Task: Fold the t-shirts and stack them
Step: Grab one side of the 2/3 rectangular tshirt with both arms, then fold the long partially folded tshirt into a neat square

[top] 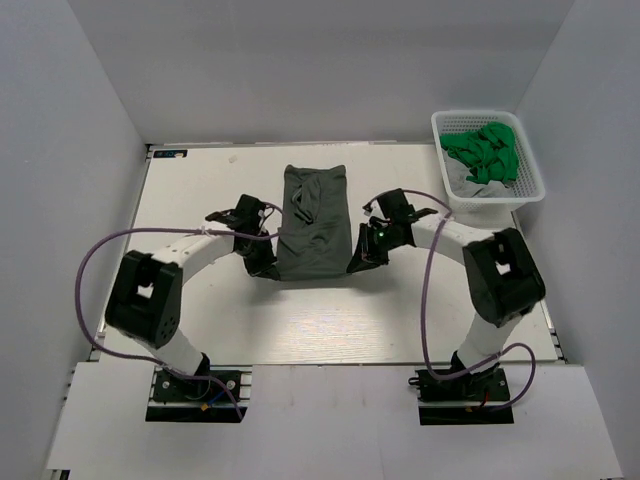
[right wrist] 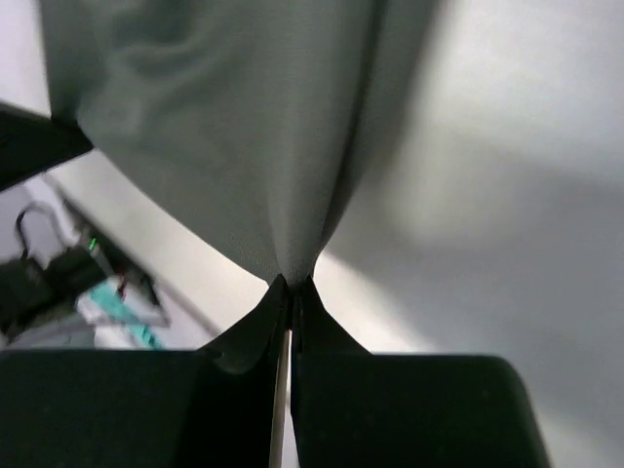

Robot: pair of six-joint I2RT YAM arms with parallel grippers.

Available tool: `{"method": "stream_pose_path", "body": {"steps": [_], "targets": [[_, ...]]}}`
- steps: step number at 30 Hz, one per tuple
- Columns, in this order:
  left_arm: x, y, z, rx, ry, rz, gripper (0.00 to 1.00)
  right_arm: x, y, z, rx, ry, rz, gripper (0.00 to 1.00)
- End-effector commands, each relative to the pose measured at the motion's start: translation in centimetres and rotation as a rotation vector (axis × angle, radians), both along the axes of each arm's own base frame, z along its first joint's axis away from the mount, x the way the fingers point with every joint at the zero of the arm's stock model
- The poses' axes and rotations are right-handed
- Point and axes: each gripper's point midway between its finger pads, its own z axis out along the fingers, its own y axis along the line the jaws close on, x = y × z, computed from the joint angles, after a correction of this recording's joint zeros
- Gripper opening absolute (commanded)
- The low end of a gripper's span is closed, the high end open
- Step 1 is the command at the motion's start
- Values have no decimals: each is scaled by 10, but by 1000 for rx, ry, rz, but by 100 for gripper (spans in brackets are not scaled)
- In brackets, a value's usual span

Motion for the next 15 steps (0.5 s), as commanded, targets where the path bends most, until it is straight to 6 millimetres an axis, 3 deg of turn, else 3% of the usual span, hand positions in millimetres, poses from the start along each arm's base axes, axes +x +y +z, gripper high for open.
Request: {"method": "stream_pose_path", "body": {"steps": [1,3,6,9,12,15], "targets": [[-43,-2,51,-58,42,-55,0,-53,-7,46,58,79,102,0],[-55,1,65,-67,52,-59,0,-77,-15,48,54,148,118,0],[-78,0,97,-114,69,-84,0,-116,-23,72,113,217,160,0],[-92,-3,127,-171,63,-102,0,-143,-26,99,177,254,207,0],[-91,-5,146,-195,22,-118,0,-157,-28,119,238,251,243,0],[-73,-8,162,-196,-73,-123,0,-163,-24,139,336,253,259,0]]}}
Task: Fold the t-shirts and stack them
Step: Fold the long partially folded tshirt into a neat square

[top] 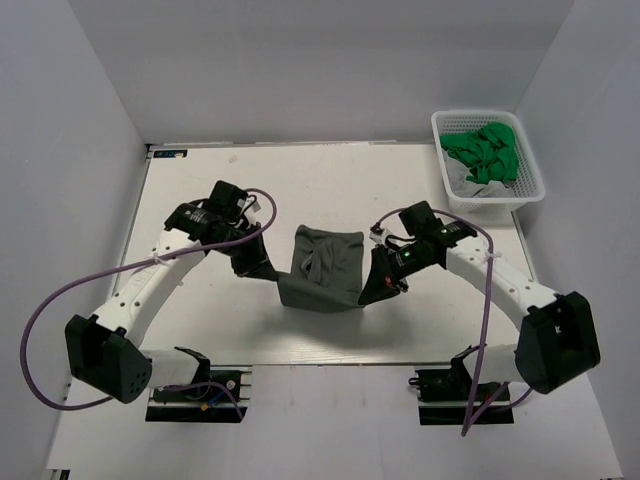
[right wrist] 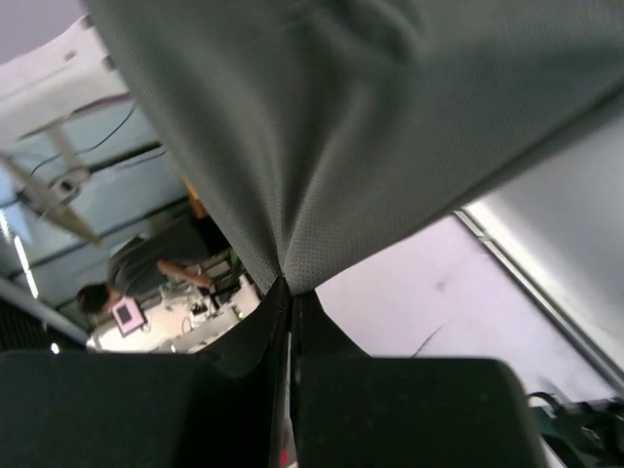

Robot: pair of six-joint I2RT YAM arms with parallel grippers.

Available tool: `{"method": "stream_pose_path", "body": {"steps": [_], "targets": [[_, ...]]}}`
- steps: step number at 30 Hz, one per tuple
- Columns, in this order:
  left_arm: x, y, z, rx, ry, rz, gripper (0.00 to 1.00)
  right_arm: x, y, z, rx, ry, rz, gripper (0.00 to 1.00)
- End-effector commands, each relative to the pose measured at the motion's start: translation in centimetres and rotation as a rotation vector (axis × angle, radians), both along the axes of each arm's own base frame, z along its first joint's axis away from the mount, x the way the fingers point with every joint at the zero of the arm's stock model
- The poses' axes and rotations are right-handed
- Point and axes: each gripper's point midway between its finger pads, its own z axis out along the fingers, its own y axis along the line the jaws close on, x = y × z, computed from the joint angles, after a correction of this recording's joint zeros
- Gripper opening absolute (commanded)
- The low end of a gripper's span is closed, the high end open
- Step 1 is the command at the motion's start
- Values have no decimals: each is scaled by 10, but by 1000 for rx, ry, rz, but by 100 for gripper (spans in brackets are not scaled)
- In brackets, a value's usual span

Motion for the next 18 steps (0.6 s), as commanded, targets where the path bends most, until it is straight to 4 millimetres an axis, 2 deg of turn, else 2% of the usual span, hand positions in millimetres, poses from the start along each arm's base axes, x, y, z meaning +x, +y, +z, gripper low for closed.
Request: {"method": "stream_pose_path", "body": {"steps": [1,5,6,8,11,12,14,15,18], "targets": [[10,-1,26,-19,-100,-12,0,-18,1,26,113,66,30,0],[45,-11,47,-38,-227,-6,0,1,7,30,111,13,14,0],[58,-15,48,-43,-260,0,0,12,10,31,123,-22,2,0],[70,-16,45,-44,-278,3,0,22,11,30,112,-28,-25,0],[93,-16,41,-25,-310,32,0,47,7,30,78,-77,-88,0],[98,-18,47,-36,-337,33,0,55,7,32,83,-84,-101,0],[110,-21,44,-37,-360,40,0,60,5,32,85,-86,-114,0],[116,-20,49,-30,-387,52,0,63,3,28,82,-64,-124,0],[133,-19,46,-3,-417,76,0,67,0,20,83,-50,-127,0]]}}
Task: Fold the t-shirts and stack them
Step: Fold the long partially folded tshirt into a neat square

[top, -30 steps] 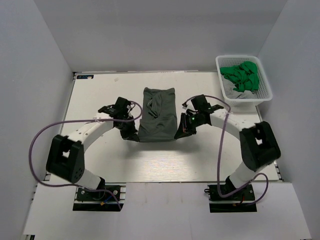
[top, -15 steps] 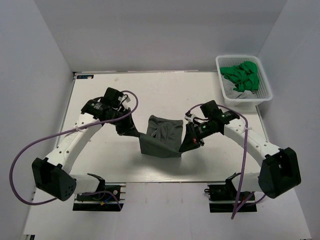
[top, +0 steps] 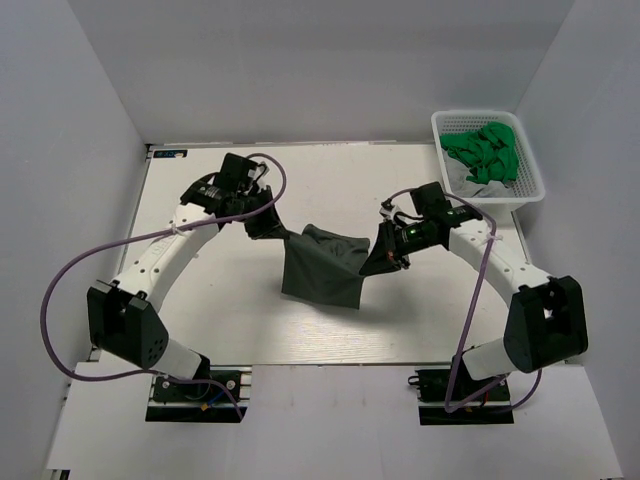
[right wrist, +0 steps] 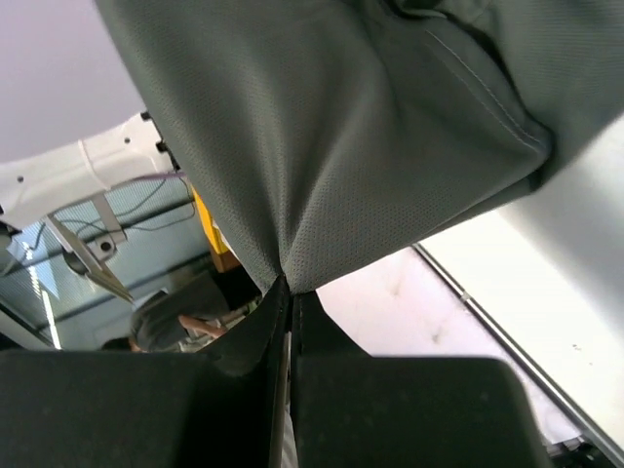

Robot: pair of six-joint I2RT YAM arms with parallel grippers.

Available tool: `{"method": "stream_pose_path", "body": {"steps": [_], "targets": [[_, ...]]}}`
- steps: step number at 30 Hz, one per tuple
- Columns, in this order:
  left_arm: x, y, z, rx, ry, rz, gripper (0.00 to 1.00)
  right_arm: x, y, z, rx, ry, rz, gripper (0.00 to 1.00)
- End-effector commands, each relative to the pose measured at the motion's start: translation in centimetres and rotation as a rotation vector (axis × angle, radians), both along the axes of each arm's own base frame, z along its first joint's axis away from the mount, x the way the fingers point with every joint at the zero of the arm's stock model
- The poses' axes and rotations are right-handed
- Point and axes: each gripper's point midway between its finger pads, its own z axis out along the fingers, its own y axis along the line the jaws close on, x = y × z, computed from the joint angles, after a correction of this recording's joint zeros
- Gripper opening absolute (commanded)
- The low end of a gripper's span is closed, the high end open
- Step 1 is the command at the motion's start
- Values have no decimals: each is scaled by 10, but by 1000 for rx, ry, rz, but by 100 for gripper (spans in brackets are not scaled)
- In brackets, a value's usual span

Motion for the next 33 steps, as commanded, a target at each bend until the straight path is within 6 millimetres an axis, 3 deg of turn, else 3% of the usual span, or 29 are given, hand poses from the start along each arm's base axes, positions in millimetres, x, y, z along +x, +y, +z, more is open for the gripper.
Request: {"method": "stream_pose_path", "body": {"steps": [1,9,14,16,18,29,33], "targets": [[41,-1,29,-6,-186,44,0,15,-2,-4,11,5,-14,0],[83,-11,12,35,-215,33,0,66,-5,-1,27,-73,-65,0],[103,-24,1,15,-216,18,0,77,-9,-6,52,-44,-105,0],[107,-26,-12,24,-193,17,0,79,-10,-11,55,-33,-109,0],[115,-31,-10,12,-205,12,0,85,-12,-16,55,-21,-119,0],[142,-38,-41,39,-184,24,0,136,-21,-25,69,-41,-180,0],[156,-44,-44,32,-199,25,0,150,-25,-44,36,-13,-206,0]]}}
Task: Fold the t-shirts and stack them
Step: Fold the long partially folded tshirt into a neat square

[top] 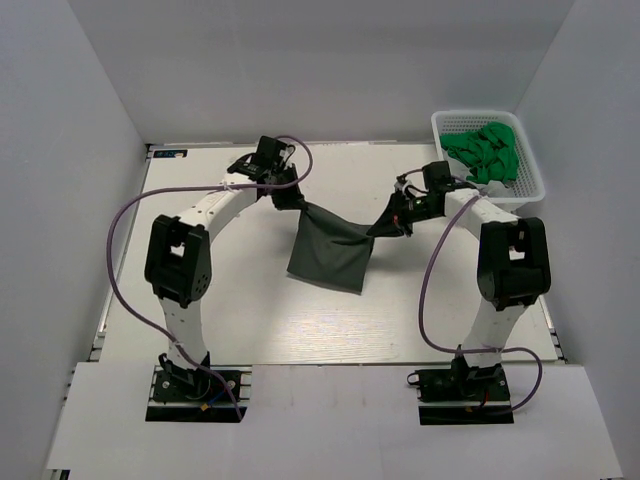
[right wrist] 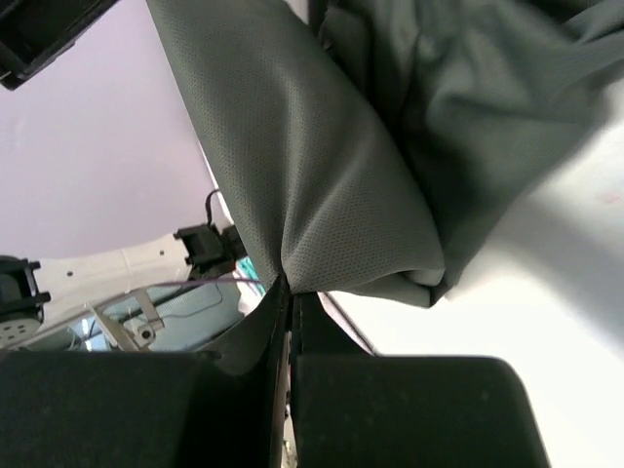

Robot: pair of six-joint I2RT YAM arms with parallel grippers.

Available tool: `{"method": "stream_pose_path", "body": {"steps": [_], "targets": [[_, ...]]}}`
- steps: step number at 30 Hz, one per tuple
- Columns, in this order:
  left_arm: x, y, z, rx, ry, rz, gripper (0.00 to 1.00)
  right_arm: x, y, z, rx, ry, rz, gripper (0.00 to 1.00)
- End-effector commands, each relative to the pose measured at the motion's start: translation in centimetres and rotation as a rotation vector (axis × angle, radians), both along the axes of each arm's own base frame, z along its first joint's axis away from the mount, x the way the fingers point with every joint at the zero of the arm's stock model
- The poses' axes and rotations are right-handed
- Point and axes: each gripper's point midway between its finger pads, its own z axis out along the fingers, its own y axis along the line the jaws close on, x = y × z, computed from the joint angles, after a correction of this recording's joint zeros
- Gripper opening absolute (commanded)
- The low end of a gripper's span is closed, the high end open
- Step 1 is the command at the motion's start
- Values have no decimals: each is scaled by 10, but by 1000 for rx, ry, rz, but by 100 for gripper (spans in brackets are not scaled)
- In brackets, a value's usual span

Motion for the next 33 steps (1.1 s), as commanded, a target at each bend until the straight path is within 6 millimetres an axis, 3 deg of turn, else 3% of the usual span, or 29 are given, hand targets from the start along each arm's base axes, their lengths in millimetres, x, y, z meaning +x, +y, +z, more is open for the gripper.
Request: {"method": "stream_pose_path", "body": {"steps": [1,2,3,4,5,6,7,9,11,13,14,15,17,18,21,24,26,27,29,30,32,33], "targets": [[26,-4,15,-14,-77,8,0,22,-3,2,-8,-50,-21,0],[28,-5,11,-12,-72,8,0,26,-5,-2,-31,-34,-34,8],[35,-8,14,-17,-84,8,3,33,-12,-12,-73,-35,-58,27],[35,-5,-1,12,-44,17,36,42,-14,-15,-89,-38,-73,46],[38,-5,-4,22,-34,33,65,52,-15,-13,-97,-69,-75,90],[47,-6,5,23,-54,41,94,62,-20,-18,-140,-83,-98,90],[47,-1,0,57,-37,60,100,75,-26,-26,-170,-69,-114,90],[57,4,8,66,-47,79,100,99,-37,-15,-247,-135,-135,90],[56,4,6,72,-33,78,100,98,-43,-15,-305,-141,-136,90],[48,2,20,61,-57,70,100,96,-51,0,-354,-196,-168,90],[42,-1,16,65,-61,53,100,89,-53,-4,-365,-186,-169,90],[40,0,18,60,-72,53,100,83,-54,0,-371,-206,-173,90],[23,-18,28,-29,-81,-23,100,66,-53,13,-372,-246,-172,90],[18,-23,29,-62,-81,-50,100,59,-49,7,-354,-243,-160,90],[-7,-41,23,-148,-37,-120,100,31,-27,8,-253,-253,-99,90],[-15,-43,13,-143,-6,-121,100,8,0,9,-143,-258,-12,90],[-27,-44,4,-139,23,-134,100,10,9,9,-111,-261,0,90],[-32,-49,1,-147,34,-144,100,10,16,-2,-107,-240,19,90],[-42,-52,-8,-149,60,-162,100,17,24,3,-67,-252,30,90],[-44,-52,-12,-149,73,-154,100,24,26,-11,-67,-230,29,90],[-51,-51,-21,-132,93,-155,100,40,28,-9,-47,-251,0,90],[-50,-47,-26,-111,92,-139,100,50,27,-25,-55,-238,-12,90]]}}
